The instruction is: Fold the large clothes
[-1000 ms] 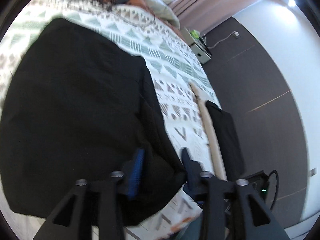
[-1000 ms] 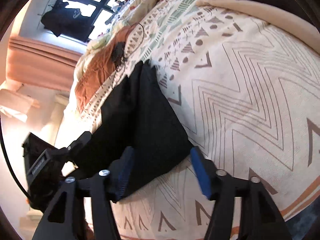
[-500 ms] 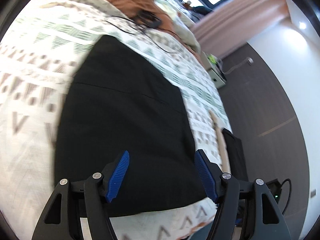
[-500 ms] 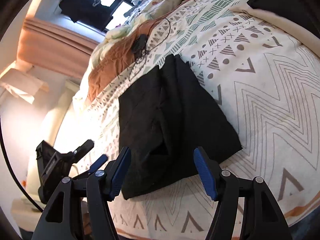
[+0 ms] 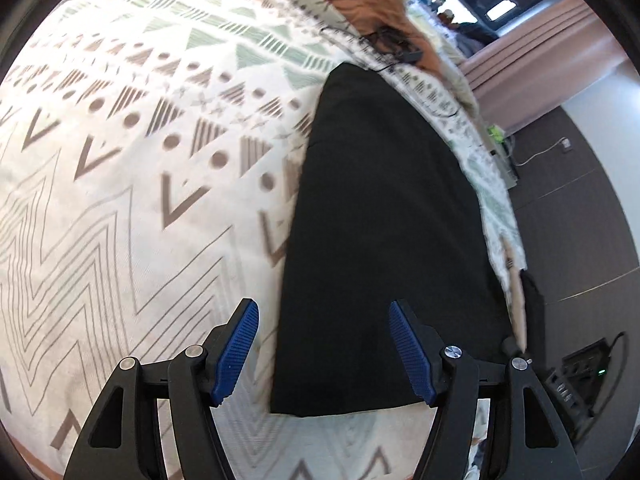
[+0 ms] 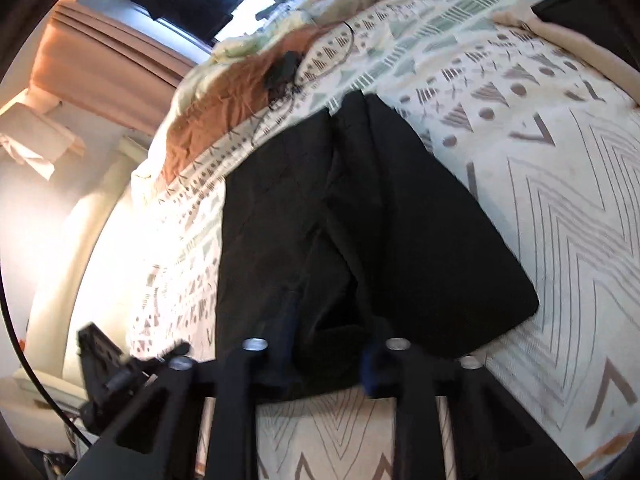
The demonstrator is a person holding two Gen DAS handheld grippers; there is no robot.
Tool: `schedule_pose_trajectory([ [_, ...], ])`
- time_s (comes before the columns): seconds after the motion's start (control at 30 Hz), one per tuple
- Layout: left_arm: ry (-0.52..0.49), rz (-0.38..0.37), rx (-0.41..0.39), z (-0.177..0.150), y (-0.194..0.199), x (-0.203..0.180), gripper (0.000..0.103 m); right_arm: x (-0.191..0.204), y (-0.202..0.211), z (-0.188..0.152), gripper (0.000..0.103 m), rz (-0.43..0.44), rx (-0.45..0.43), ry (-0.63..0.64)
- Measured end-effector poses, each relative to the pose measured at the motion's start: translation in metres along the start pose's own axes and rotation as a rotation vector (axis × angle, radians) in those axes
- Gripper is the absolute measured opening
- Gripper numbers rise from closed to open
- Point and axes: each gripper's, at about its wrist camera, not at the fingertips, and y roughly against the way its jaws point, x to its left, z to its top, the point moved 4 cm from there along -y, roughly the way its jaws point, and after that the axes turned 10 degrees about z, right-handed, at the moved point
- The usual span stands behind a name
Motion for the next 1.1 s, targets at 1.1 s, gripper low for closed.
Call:
schedule_pose_trajectory([
  [1.1, -0.170, -0.052, 0.050, -0.008, -0.027, -0.068, 0.059, -0.085, 0.049, 0.001, 0.010, -0.056, -0.092, -0.172],
])
